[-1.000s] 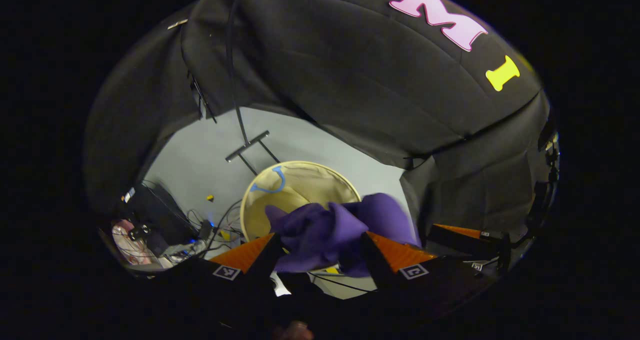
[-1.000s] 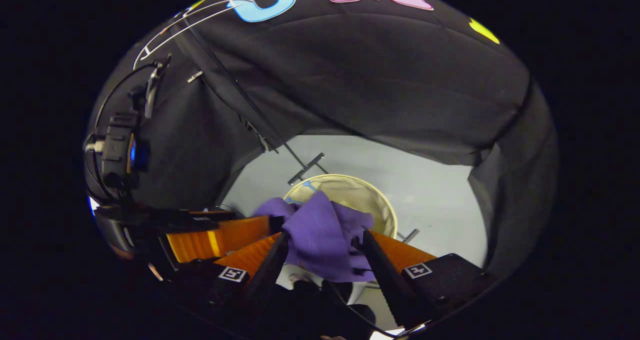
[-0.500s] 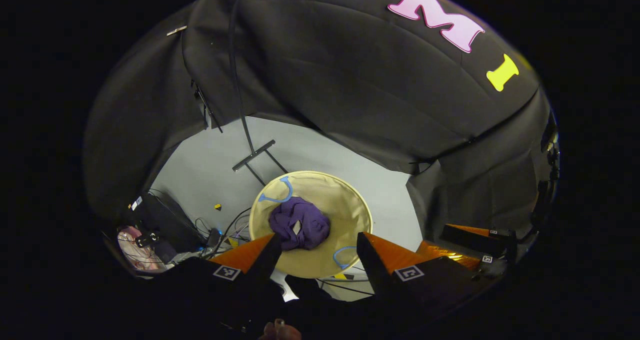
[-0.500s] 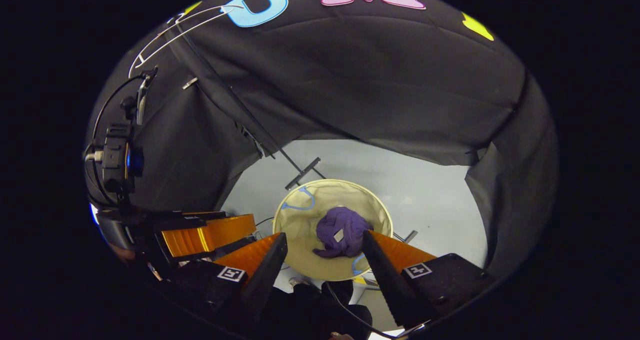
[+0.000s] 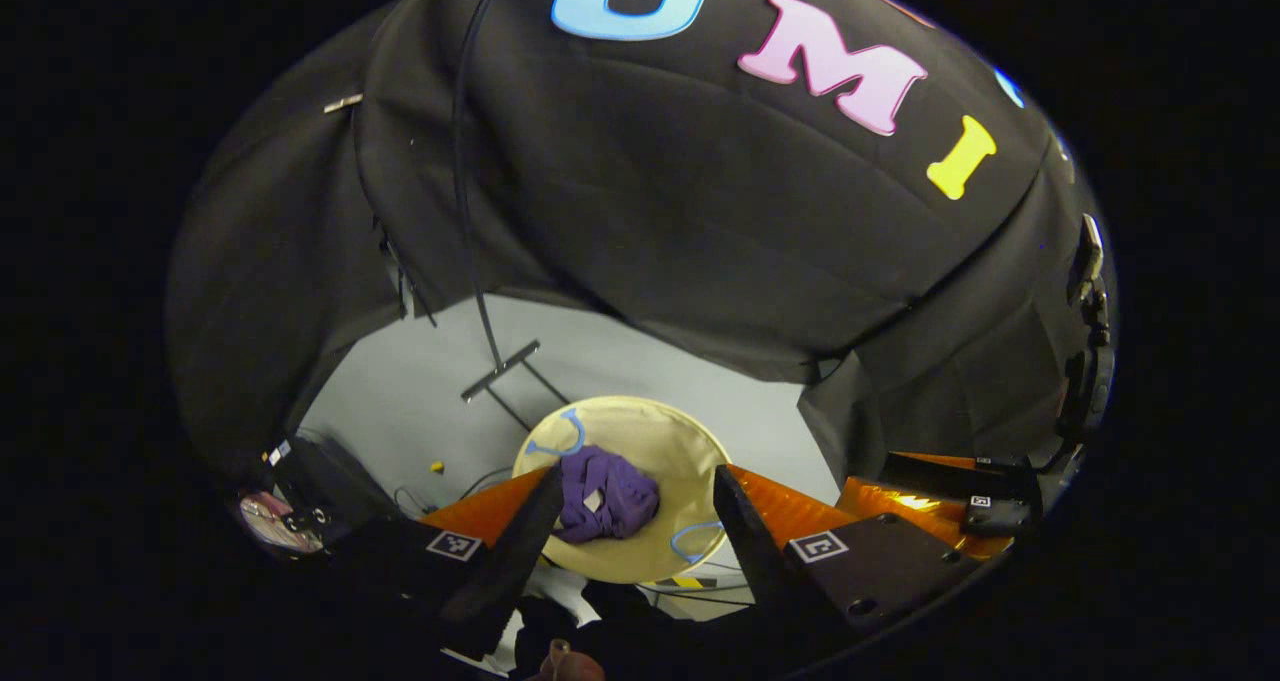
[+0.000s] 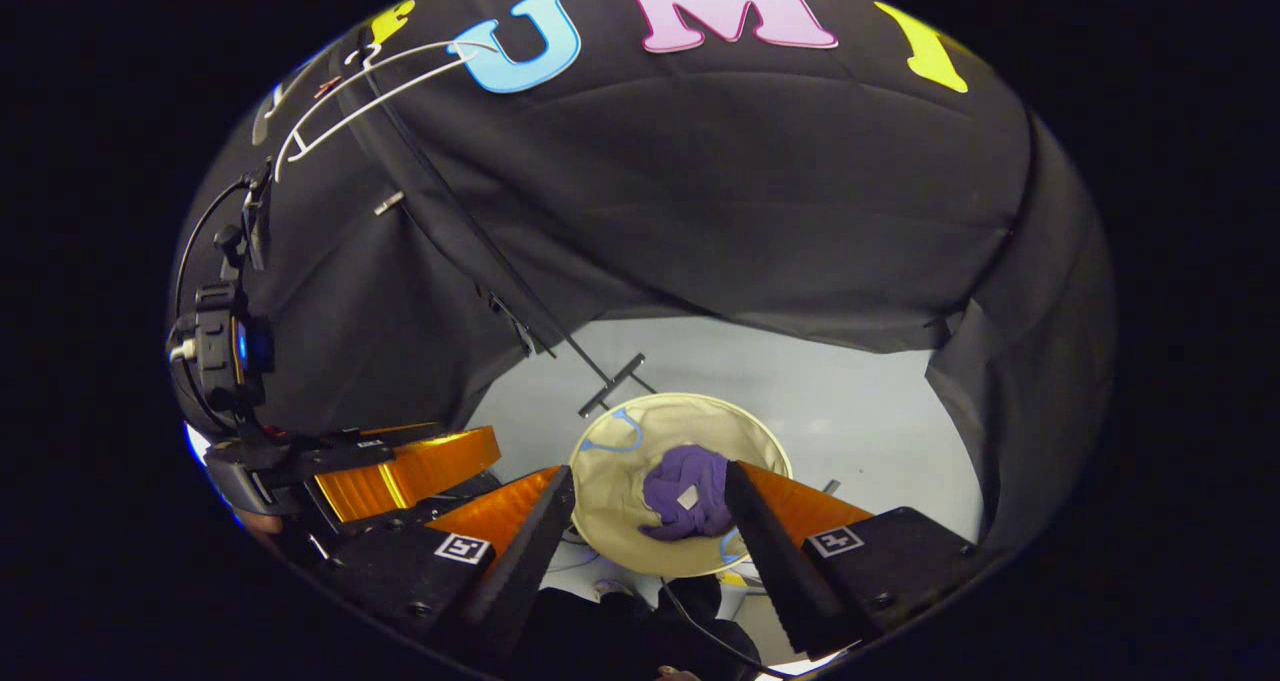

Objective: Grasp the clothes on the hanger with both hands and then place them into the laundry hamper below.

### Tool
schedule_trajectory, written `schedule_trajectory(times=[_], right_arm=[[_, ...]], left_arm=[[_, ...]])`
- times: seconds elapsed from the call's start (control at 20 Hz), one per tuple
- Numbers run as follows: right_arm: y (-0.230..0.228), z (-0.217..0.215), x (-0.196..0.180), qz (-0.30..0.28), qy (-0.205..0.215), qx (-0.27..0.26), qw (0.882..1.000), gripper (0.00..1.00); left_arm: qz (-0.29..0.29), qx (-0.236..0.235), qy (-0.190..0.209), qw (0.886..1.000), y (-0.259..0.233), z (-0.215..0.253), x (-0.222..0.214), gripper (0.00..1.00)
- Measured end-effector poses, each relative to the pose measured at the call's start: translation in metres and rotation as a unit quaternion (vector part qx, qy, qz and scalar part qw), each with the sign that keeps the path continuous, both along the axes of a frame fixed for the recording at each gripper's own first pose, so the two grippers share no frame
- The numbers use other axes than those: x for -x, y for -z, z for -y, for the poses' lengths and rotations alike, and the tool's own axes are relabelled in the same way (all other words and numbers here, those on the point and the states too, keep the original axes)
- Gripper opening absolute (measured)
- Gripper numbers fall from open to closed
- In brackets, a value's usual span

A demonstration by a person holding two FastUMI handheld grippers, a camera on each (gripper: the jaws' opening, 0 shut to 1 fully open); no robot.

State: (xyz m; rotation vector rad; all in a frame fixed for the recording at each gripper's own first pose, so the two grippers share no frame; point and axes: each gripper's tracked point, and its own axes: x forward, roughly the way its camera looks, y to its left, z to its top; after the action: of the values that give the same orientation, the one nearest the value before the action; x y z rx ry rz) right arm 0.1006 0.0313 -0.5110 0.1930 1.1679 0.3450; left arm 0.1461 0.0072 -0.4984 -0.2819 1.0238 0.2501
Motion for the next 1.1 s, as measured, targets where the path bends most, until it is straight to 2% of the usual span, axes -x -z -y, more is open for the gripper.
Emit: schedule_trajectory(times=[0.15,0.3,0.5,0.65,0.75,0.9,1.0,1.1], right_arm=[[-0.034,-0.009,0.001,0.039,0.013,0.001,0.999,0.99],[-0.074,-0.017,-0.002,0.098,0.029,0.013,0.995,0.99],[-0.130,-0.021,-0.004,0.180,0.050,0.034,0.982,0.99],[-0.178,-0.029,0.002,0.241,0.064,0.043,0.968,1.00],[-0.217,-0.038,0.001,0.284,0.080,0.031,0.955,0.99],[-0.271,-0.051,0.002,0.347,0.102,0.007,0.932,0.98],[-0.304,-0.054,0.008,0.391,0.104,0.014,0.914,0.98],[-0.335,-0.060,0.015,0.434,0.105,0.024,0.894,0.98]], left_arm=[[0.046,-0.015,0.027,0.998,-0.038,-0.005,0.004,0.95],[0.105,-0.030,0.061,0.992,-0.090,-0.011,0.009,0.96],[0.167,-0.058,0.105,0.979,-0.147,-0.024,0.023,0.95],[0.212,-0.065,0.125,0.967,-0.188,-0.030,0.031,0.95],[0.252,-0.069,0.141,0.955,-0.213,-0.033,0.041,0.96],[0.320,-0.078,0.164,0.930,-0.266,-0.032,0.052,0.95],[0.363,-0.087,0.164,0.913,-0.305,-0.037,0.062,0.92],[0.404,-0.096,0.165,0.895,-0.339,-0.037,0.076,0.95]])
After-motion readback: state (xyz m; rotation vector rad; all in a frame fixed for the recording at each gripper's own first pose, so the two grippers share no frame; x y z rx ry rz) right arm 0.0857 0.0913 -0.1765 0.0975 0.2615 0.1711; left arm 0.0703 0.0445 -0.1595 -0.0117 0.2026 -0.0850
